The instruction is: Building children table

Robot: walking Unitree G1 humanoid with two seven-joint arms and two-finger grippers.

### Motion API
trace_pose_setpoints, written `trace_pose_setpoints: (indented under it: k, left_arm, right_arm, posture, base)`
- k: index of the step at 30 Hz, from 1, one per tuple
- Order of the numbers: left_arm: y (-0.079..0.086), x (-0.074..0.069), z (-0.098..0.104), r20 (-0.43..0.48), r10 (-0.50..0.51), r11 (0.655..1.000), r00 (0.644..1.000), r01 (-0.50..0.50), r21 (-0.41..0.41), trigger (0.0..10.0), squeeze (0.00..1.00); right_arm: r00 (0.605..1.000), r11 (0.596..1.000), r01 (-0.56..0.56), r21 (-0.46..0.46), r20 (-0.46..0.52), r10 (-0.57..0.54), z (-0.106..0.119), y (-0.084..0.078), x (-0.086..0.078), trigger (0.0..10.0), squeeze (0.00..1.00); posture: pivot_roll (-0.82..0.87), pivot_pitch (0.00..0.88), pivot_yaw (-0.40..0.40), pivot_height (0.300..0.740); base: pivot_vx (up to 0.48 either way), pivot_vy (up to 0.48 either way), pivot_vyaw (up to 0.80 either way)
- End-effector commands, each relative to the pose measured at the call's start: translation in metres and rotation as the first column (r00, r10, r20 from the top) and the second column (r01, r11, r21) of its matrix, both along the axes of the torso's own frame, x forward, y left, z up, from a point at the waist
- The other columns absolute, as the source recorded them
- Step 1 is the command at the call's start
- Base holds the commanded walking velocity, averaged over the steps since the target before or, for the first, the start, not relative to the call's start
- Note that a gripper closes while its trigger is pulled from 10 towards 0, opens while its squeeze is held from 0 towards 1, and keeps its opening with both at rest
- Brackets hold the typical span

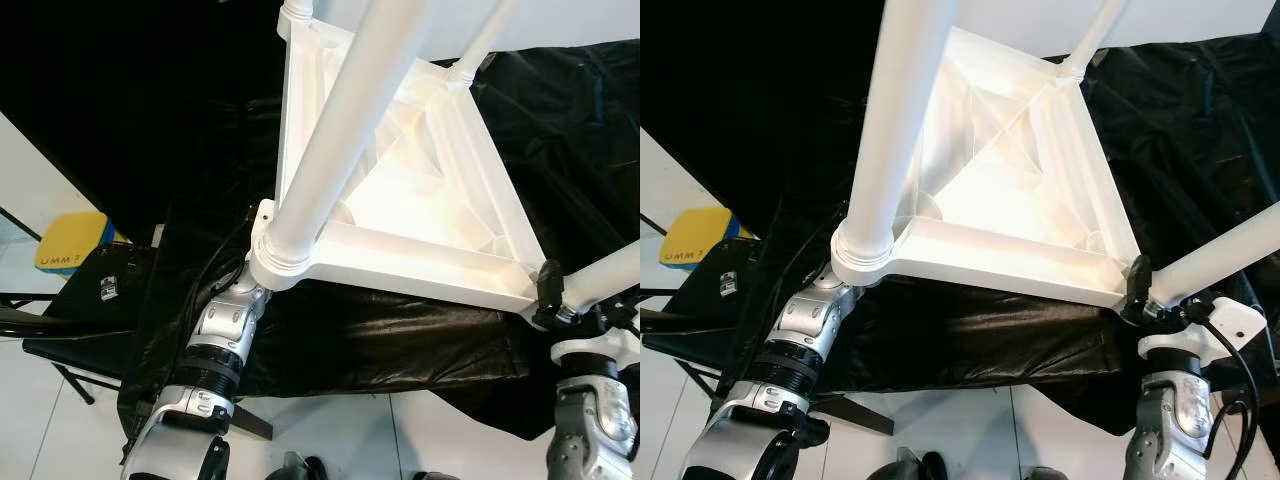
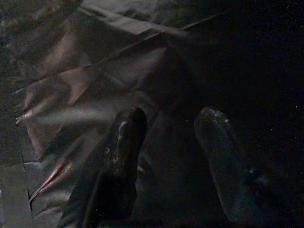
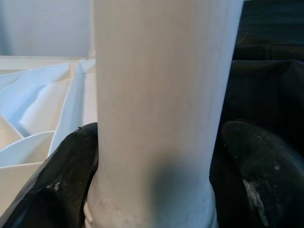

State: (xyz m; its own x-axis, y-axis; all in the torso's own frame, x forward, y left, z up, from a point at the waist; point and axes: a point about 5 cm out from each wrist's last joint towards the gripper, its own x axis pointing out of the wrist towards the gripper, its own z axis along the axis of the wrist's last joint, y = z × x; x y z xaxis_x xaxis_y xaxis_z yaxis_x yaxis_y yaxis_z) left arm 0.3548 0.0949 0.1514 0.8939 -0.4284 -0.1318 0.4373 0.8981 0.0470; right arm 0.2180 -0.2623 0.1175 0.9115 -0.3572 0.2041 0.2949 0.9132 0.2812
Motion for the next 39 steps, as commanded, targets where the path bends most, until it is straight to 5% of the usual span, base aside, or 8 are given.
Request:
trace_pose_setpoints:
  k: [1,3,8,16,24,29,35,39]
  left_arm:
    - [-0.006,0.005,0.022,0.080,-0.025,1.000,0.996,0.025,0.006,10.0,0.00]
    - [-0.006,0.005,0.020,0.079,-0.026,1.000,0.997,0.025,0.010,10.0,0.00]
    - [-0.006,0.005,0.017,0.078,-0.027,1.000,0.997,0.026,0.017,10.0,0.00]
    - [0.002,0.002,0.010,0.074,-0.011,1.000,0.997,0.010,0.017,10.0,0.00]
    - [0.064,-0.004,-0.008,0.075,0.166,0.984,0.983,-0.171,0.057,10.0,0.00]
    - [0.111,-0.017,-0.009,0.137,0.319,0.945,0.938,-0.326,0.032,10.0,0.00]
    - [0.133,-0.022,0.015,0.226,0.385,0.923,0.895,-0.374,-0.091,10.0,0.00]
    - [0.128,-0.022,0.029,0.279,0.347,0.938,0.895,-0.333,-0.097,10.0,0.00]
  right_arm:
    - [0.955,0.932,-0.292,0.215,0.022,0.294,-0.012,0.013,-0.067,10.0,0.00]
    - [0.933,0.930,-0.361,0.065,0.044,0.358,0.016,0.028,-0.050,10.0,0.00]
    - [0.914,0.917,-0.396,-0.046,0.072,0.398,0.038,0.045,-0.036,10.0,0.00]
    - [0.873,0.881,-0.470,-0.056,0.119,0.474,0.056,0.053,-0.025,10.0,0.00]
    - [0.870,0.875,-0.479,-0.069,0.096,0.484,0.057,0.035,-0.012,10.0,0.00]
    - [0.873,0.877,-0.478,-0.043,0.086,0.480,0.052,0.033,-0.007,10.0,0.00]
    - [0.866,0.871,-0.490,-0.045,0.094,0.492,0.054,0.036,-0.002,10.0,0.00]
    - [0.854,0.859,-0.507,-0.068,0.099,0.511,0.059,0.040,0.003,10.0,0.00]
  posture:
    - [-0.13,0.183,0.192,0.740]
    - [-0.13,0.186,0.190,0.740]
    - [-0.14,0.187,0.175,0.740]
    - [-0.13,0.185,0.142,0.740]
    - [-0.11,0.179,0.100,0.740]
    - [-0.09,0.173,0.087,0.740]
    - [-0.07,0.168,0.086,0.740]
    - [-0.07,0.171,0.086,0.740]
  base:
    - [0.000,0.000,0.00]
    - [0.000,0.000,0.00]
    - [0.000,0.000,0.00]
    - [0.000,0.000,0.00]
    - [0.000,0.000,0.00]
    - [0.000,0.000,0.00]
    - [0.000,0.000,0.00]
    - [0.000,0.000,0.00]
